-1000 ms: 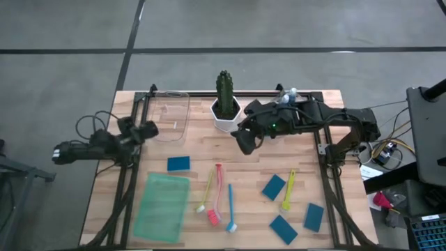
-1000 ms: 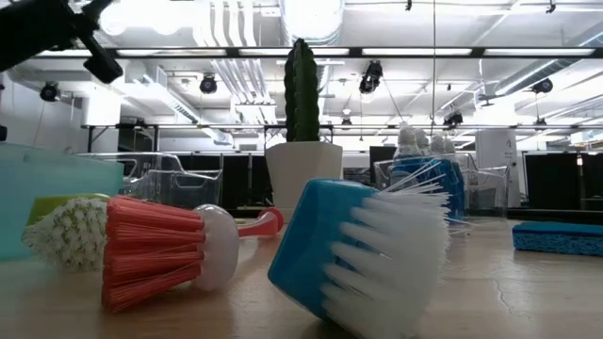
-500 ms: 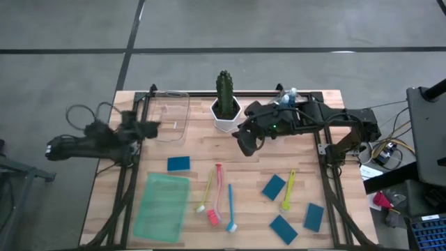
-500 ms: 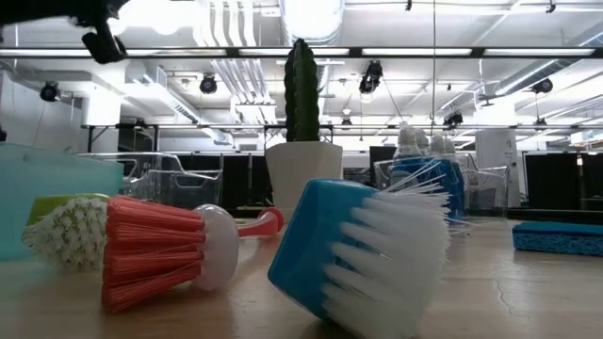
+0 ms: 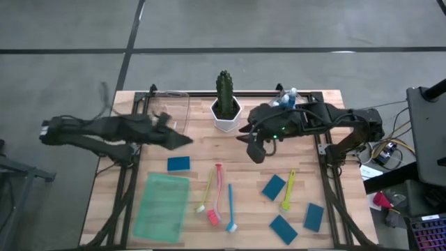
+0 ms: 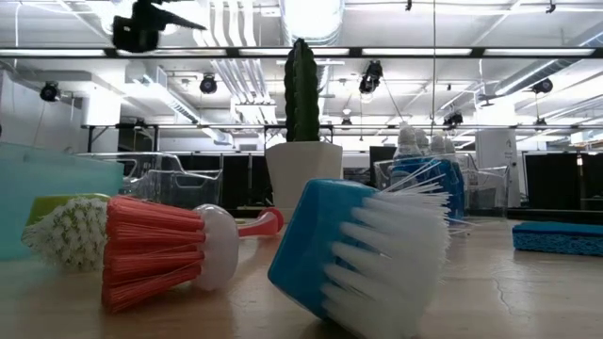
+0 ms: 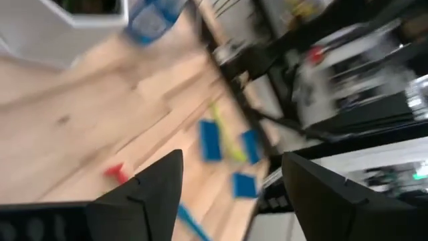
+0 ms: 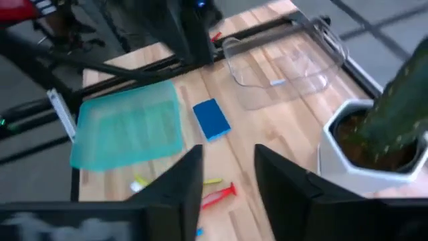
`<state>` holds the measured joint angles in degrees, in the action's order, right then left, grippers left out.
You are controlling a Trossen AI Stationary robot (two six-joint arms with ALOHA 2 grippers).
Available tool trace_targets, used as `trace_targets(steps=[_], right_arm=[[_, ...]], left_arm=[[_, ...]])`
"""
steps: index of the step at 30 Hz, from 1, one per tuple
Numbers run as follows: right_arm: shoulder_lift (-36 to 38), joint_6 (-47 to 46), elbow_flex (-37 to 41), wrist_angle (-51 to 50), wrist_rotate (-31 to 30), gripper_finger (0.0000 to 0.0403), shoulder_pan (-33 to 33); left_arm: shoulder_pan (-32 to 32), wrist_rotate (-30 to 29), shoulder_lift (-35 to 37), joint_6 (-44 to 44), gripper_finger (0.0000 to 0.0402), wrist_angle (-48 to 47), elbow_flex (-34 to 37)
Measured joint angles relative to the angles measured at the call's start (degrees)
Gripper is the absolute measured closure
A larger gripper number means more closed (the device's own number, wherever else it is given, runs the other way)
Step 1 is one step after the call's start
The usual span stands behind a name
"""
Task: Pick & Place Kitchen Sink Supplies
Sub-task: Put the left green dish brush into the left transparent bin
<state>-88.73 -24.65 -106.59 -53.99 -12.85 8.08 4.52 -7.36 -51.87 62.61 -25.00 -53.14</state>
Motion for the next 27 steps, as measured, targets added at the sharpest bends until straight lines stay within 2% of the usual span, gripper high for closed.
trace_targets(steps=[4,6,11,15,27], right_arm=[[2.0,7.5,0.7,1.8,4.2,0.0368,0.1],[3.6,9.7,1.9,3.2,6.4,0.0385,0.3],[8.0,13.3,6.8,4.0,8.0,0.0394,0.3],[12.5,14.7,11.9,4.8,8.5,0.0394,0.3],[27.7,14.1,25.1,12.8,8.9,0.0394,0.3]], left_arm=[[2.0,-0.1,-7.8,5.3,0.0156,-2.1,-2.3],[3.2,-0.2,-10.7,10.1,0.0156,-1.9,-3.6],[6.7,-0.1,-19.9,18.1,0.0156,-2.8,-5.8],[8.9,-0.2,-26.7,19.4,0.0156,-3.2,-10.4],[10.6,-0.1,-46.8,15.4,0.0156,-25.0,-28.9]])
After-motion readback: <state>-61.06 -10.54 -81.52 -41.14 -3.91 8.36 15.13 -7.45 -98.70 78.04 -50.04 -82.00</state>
